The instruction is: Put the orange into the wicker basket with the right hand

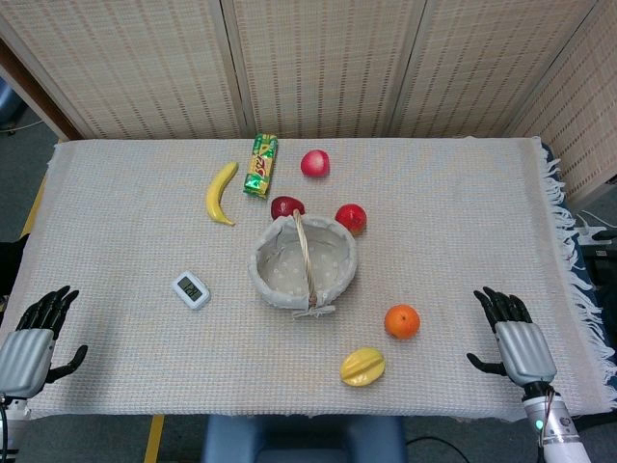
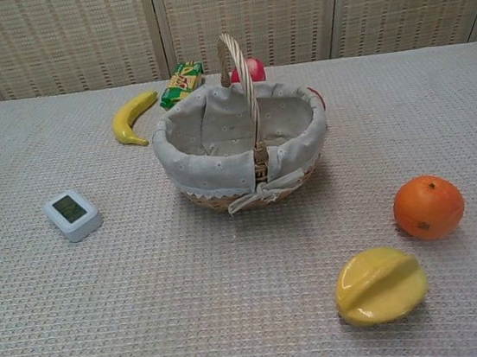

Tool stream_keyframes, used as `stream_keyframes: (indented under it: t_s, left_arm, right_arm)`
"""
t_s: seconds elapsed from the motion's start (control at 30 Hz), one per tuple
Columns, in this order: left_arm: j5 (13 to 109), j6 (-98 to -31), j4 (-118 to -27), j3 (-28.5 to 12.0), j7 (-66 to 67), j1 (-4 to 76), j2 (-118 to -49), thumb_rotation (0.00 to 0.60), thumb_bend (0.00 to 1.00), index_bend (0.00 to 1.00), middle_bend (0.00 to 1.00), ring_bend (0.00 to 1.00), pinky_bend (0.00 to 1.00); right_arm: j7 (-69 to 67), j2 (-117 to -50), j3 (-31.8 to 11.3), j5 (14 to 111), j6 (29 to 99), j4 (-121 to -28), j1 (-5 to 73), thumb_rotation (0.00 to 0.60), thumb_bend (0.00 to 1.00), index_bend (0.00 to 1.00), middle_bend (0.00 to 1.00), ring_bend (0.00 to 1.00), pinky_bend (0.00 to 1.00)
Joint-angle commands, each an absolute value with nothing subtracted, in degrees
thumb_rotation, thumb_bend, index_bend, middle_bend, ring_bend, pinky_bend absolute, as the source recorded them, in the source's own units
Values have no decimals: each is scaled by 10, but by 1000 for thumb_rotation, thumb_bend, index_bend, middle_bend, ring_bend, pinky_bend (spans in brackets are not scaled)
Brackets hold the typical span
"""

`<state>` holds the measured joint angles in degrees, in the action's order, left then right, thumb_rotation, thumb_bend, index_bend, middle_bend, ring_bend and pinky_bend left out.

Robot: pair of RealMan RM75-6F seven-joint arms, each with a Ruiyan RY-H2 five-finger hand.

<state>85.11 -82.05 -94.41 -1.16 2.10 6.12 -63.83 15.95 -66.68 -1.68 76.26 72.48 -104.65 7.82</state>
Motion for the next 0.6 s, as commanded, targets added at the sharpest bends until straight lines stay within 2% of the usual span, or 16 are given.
stream_keyframes:
  t_s: [0.03, 0.3, 0.6]
  left_arm:
    - [853, -821, -943, -11, 21, 61, -638, 600, 328, 0, 0, 0, 103]
    - [856, -820, -943, -9, 17, 62, -636, 600, 331, 0, 0, 0, 103]
    - [855, -821, -944, -8, 13, 60, -635, 600, 329, 0, 0, 0, 104]
  right_arm:
    - [206, -671, -45, 685, 672, -1087, 118, 537, 106, 0, 0, 0, 8]
    - [315, -734, -69, 580, 641, -1127, 189, 537, 107, 0, 0, 0, 9]
    - [420, -811, -50, 505, 663, -1151, 240, 538, 107, 0, 0, 0, 9]
